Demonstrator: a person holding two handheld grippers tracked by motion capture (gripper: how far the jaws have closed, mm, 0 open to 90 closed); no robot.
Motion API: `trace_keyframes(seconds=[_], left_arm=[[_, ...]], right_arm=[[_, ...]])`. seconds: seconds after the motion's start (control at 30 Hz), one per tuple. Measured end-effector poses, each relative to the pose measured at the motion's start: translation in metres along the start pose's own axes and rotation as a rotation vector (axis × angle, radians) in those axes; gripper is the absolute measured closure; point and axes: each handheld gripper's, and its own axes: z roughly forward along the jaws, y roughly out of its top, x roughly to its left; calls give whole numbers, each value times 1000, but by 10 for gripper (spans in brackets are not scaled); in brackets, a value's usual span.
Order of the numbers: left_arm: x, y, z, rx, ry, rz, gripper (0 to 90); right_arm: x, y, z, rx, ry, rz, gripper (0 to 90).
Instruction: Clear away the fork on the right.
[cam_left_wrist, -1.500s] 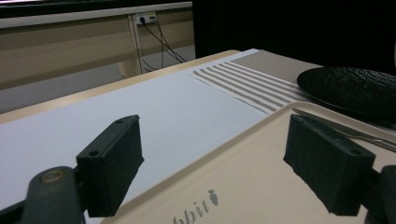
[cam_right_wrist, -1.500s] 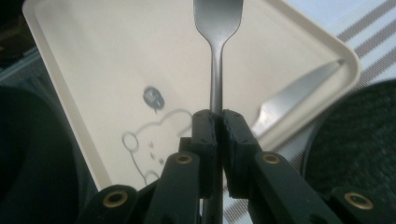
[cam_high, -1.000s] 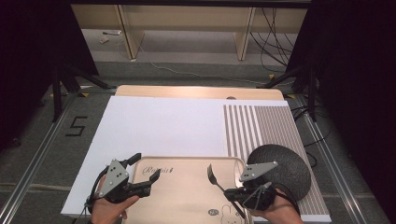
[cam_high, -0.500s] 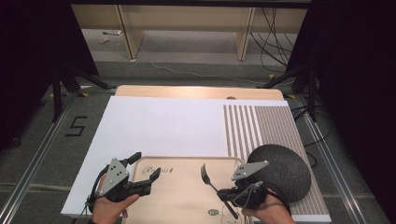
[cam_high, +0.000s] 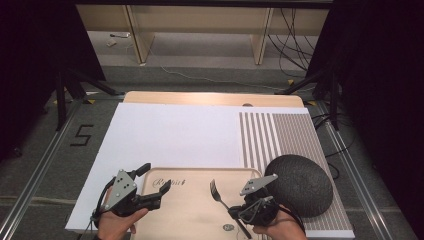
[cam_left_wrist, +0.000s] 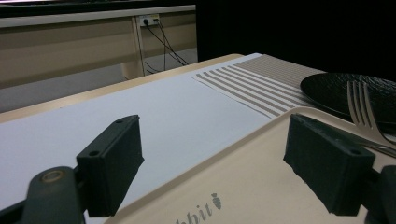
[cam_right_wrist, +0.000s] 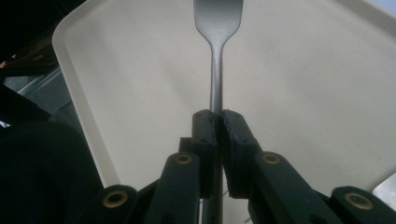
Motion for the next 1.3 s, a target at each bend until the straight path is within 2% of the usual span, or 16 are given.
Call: trace_keyframes(seconds=[0.33,0.57,1.0,1.3], left_arm=[[-1,0,2,4,-3,4,185],[-2,-1,3,7,-6,6,185],[-1,-1,3,7,-6,6,181],[-1,0,3,4,-6,7,182]], right_arm=[[-1,-3,8,39,-10,7,847],[-2,-5,14,96,-21,13,847],[-4,-5,24,156,-41,26,845],[-4,-5,28,173,-60,15,844]])
